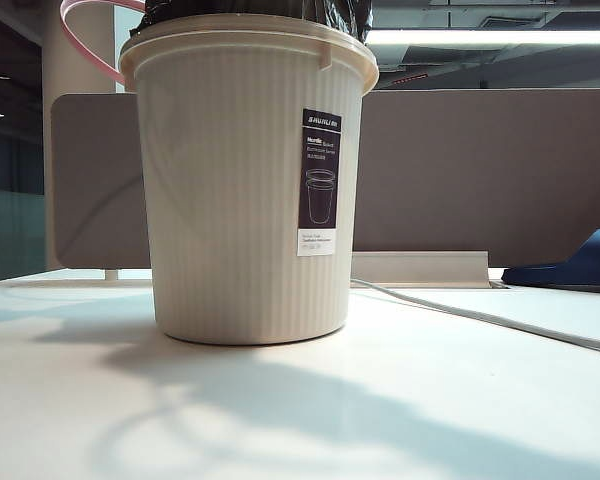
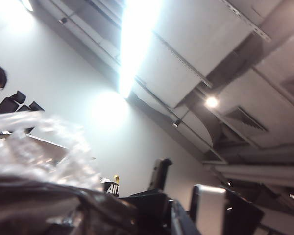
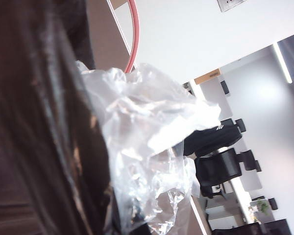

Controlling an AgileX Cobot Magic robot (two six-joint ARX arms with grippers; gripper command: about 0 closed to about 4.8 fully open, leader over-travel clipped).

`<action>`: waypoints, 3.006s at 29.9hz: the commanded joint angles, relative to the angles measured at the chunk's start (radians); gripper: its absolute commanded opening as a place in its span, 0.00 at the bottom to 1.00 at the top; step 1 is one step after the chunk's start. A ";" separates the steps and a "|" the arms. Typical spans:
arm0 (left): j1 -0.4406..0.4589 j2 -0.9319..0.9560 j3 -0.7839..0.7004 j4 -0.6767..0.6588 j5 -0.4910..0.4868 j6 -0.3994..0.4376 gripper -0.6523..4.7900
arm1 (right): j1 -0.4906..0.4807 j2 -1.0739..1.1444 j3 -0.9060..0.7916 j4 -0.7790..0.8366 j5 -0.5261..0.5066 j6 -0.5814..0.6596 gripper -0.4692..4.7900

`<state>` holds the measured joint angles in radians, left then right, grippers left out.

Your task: Open the ring lid of the trash can, pull out the black garbage bag inside, and place it on the table.

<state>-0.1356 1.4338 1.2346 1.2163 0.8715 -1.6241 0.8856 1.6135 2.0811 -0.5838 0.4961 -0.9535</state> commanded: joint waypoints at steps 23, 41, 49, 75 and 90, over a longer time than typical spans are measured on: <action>0.000 -0.008 0.049 -0.048 0.087 0.039 0.52 | 0.000 -0.009 0.225 0.095 0.041 -0.146 0.08; 0.000 -0.033 0.049 -0.013 0.098 0.029 0.52 | -0.041 -0.014 0.415 0.101 0.080 -0.188 0.08; 0.000 -0.051 0.049 0.003 0.143 0.026 0.52 | -0.112 -0.045 0.419 0.085 0.101 -0.171 0.08; 0.000 -0.098 0.047 0.088 0.313 0.012 0.51 | -0.350 -0.059 0.417 -0.244 0.058 0.164 0.08; 0.000 -0.106 0.047 0.207 0.315 -0.079 0.51 | -0.349 -0.060 0.410 -0.369 0.018 0.278 0.08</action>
<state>-0.1356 1.3369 1.2797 1.4048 1.1858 -1.6993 0.5362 1.5631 2.4855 -0.9714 0.5251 -0.7002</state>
